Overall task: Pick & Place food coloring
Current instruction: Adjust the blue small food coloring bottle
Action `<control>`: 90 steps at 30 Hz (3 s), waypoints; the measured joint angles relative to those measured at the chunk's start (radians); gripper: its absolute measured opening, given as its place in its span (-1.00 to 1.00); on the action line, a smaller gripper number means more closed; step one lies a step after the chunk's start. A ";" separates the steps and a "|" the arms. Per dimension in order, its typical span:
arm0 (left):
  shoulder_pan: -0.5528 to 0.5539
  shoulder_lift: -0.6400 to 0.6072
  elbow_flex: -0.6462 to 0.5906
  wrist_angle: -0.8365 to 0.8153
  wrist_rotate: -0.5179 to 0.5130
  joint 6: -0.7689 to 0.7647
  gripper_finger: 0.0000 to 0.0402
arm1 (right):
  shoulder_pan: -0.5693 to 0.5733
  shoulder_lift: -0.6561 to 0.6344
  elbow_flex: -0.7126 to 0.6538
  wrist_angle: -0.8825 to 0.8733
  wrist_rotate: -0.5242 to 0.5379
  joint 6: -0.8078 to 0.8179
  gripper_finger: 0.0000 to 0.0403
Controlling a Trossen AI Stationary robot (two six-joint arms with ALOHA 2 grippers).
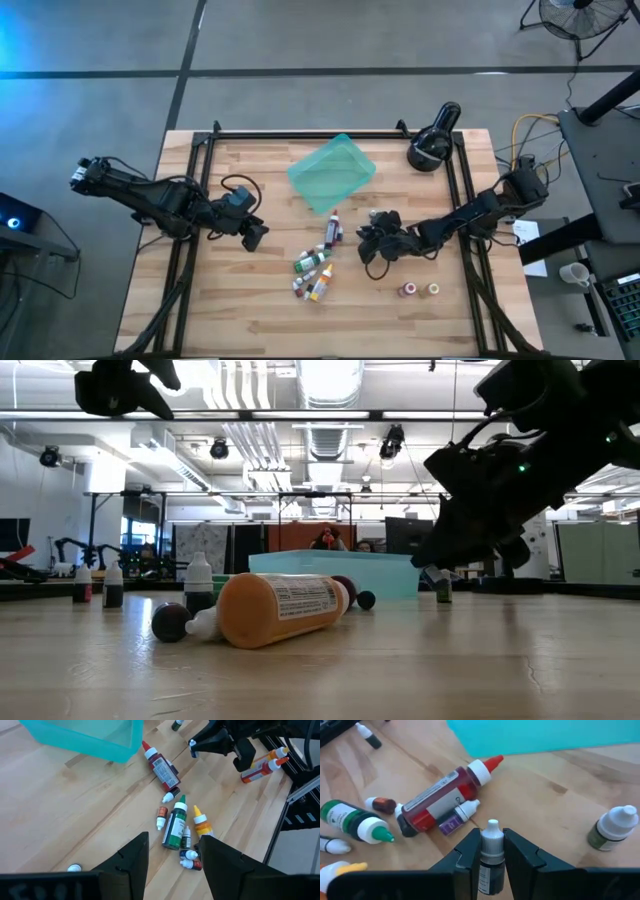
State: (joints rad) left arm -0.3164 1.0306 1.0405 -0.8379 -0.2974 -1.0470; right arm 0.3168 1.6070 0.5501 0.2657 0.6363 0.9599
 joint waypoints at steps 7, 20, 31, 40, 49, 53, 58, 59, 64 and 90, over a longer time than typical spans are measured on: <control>0.000 0.000 0.000 0.000 0.000 -0.002 -0.27 | -0.003 0.000 0.010 0.000 0.016 -0.002 -0.68; 0.000 0.000 0.000 0.011 0.000 -0.003 -0.27 | -0.010 -0.004 0.022 0.003 0.017 -0.122 -0.68; 0.000 0.000 0.000 0.011 0.000 0.006 -0.27 | -0.023 0.000 0.041 -0.002 -0.065 -0.327 -0.68; 0.000 0.000 0.000 0.011 0.000 0.007 -0.27 | -0.037 0.001 0.038 0.000 -0.045 -0.307 -0.58; 0.000 0.000 -0.016 0.025 0.000 0.002 -0.27 | -0.035 0.001 -0.028 0.133 0.045 -0.344 -0.61; 0.000 0.000 -0.016 0.025 0.000 0.001 -0.27 | -0.035 0.001 -0.057 0.180 0.038 -0.344 -0.67; 0.000 0.000 -0.016 0.025 0.000 -0.002 -0.27 | -0.035 0.001 -0.052 0.156 -0.086 -0.346 -0.71; 0.000 0.000 -0.016 0.025 0.000 -0.002 -0.27 | -0.035 -0.001 -0.047 0.136 -0.139 -0.357 -0.71; 0.000 0.000 -0.016 0.025 0.000 -0.003 -0.27 | -0.031 -0.010 0.014 0.053 -0.327 -0.419 -0.71; 0.000 0.000 -0.016 0.038 0.000 0.023 -0.27 | -0.059 -0.008 0.356 -0.725 -0.375 -0.051 -0.67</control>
State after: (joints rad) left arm -0.3164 1.0306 1.0241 -0.7999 -0.2977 -1.0235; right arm 0.2580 1.5989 0.9058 -0.4590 0.2617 0.9089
